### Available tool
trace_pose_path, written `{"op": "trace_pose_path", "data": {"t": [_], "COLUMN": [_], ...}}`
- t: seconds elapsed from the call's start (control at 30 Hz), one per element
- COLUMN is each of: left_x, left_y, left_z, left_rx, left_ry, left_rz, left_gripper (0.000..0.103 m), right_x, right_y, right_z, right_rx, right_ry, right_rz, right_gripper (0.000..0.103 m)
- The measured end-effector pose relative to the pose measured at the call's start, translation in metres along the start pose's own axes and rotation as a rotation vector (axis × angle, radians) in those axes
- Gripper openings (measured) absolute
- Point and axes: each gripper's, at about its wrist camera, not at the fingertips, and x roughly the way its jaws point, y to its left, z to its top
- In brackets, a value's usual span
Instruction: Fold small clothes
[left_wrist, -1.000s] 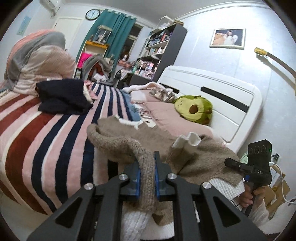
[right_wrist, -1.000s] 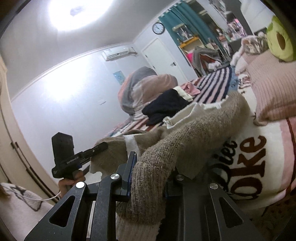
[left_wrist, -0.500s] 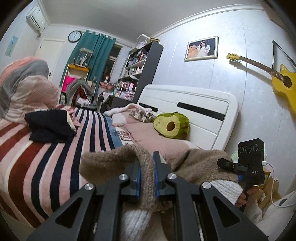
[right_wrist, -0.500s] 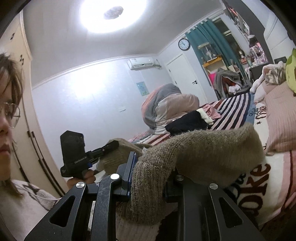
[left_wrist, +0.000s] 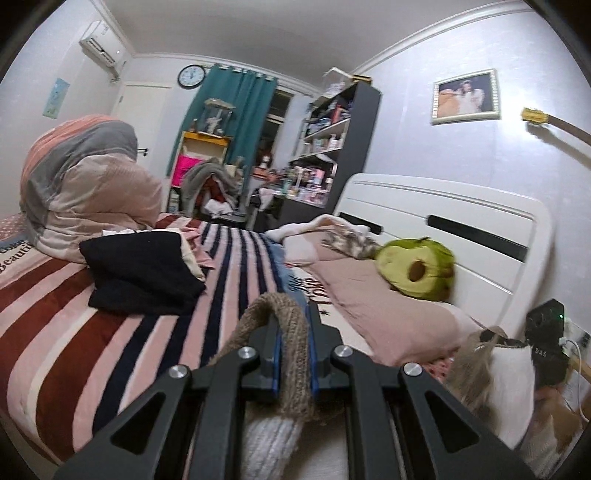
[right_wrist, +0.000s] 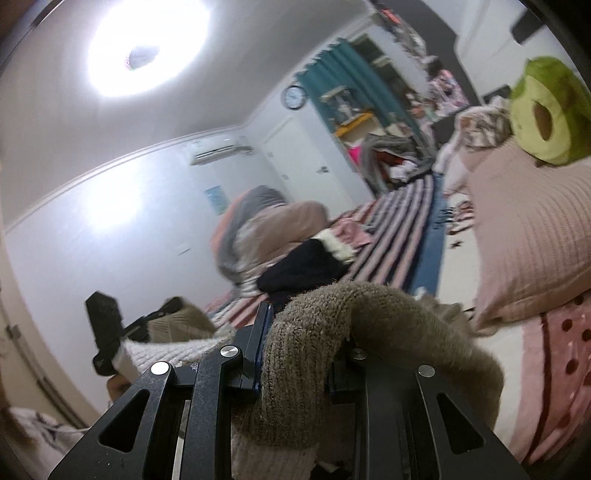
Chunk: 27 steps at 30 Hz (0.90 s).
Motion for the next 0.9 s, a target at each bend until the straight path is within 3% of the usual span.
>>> {"op": "trace_pose_path", "data": {"t": [0.27, 0.6, 0.67, 0.7, 0.73, 0.77, 0.83, 0.9], "left_x": [0.091, 0.168, 0.179, 0.183, 0.182, 0.181, 0.177, 0.172], "left_y": [0.047, 0.086, 0.090, 0.092, 0.092, 0.092, 0.092, 0.093], "left_z": [0.004, -0.019, -0.025, -0.026, -0.027, -0.025, -0.021, -0.016], "left_rx": [-0.012, -0.066, -0.067, -0.071, -0.067, -0.054, -0.036, -0.043], "left_ry": [0.065, 0.214, 0.247, 0.252, 0.248, 0.233, 0.212, 0.203], "left_rz": [0.153, 0.242, 0.246, 0.251, 0.264, 0.292, 0.307, 0.302], "left_gripper": [0.009, 0.011, 0.020, 0.038, 0.065, 0.074, 0.077, 0.078], "right_x": [0.049, 0.099, 0.102, 0.103, 0.103, 0.102, 0.098, 0.096], "right_y": [-0.073, -0.122, -0.126, -0.128, -0.128, -0.129, -0.129, -0.127], "right_z": [0.026, 0.028, 0.027, 0.026, 0.026, 0.027, 0.028, 0.031], "right_rx": [0.070, 0.118, 0.118, 0.118, 0.120, 0.126, 0.126, 0.117], "right_ry": [0.037, 0.149, 0.167, 0.180, 0.186, 0.191, 0.187, 0.168], "right_rz": [-0.179, -0.272, -0.289, -0.297, -0.297, -0.290, -0.293, -0.321], "right_gripper": [0.018, 0.022, 0.026, 0.031, 0.040, 0.047, 0.071, 0.078]}}
